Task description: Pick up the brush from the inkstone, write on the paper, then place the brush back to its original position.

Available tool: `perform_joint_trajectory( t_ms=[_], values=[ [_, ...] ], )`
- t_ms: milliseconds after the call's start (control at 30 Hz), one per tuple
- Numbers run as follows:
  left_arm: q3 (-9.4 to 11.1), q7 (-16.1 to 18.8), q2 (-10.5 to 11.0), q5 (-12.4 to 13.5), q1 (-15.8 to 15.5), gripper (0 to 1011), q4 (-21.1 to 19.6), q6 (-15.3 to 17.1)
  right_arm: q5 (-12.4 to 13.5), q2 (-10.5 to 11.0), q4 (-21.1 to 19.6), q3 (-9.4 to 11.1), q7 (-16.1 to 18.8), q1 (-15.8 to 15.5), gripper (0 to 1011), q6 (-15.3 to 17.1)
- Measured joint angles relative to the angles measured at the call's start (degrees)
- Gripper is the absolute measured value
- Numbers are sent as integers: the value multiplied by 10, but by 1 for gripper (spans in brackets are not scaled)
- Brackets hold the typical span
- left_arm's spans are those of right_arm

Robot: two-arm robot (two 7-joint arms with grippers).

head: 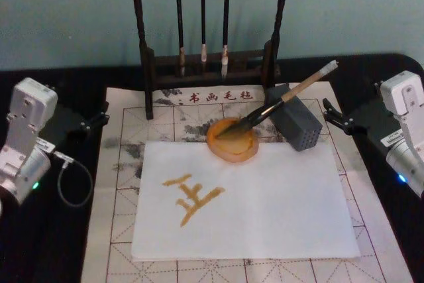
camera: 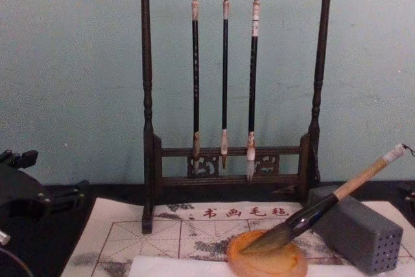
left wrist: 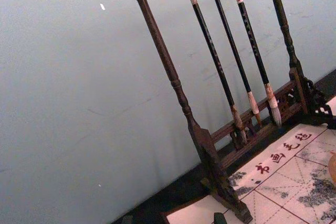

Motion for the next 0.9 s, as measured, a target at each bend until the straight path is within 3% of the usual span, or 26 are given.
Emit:
perform_joint_trajectory(
  t_ms=[900],
  values=[
    [0,0,0,0,0,1001,0,0,0,0,0,0,0,0,1002,0]
  ],
)
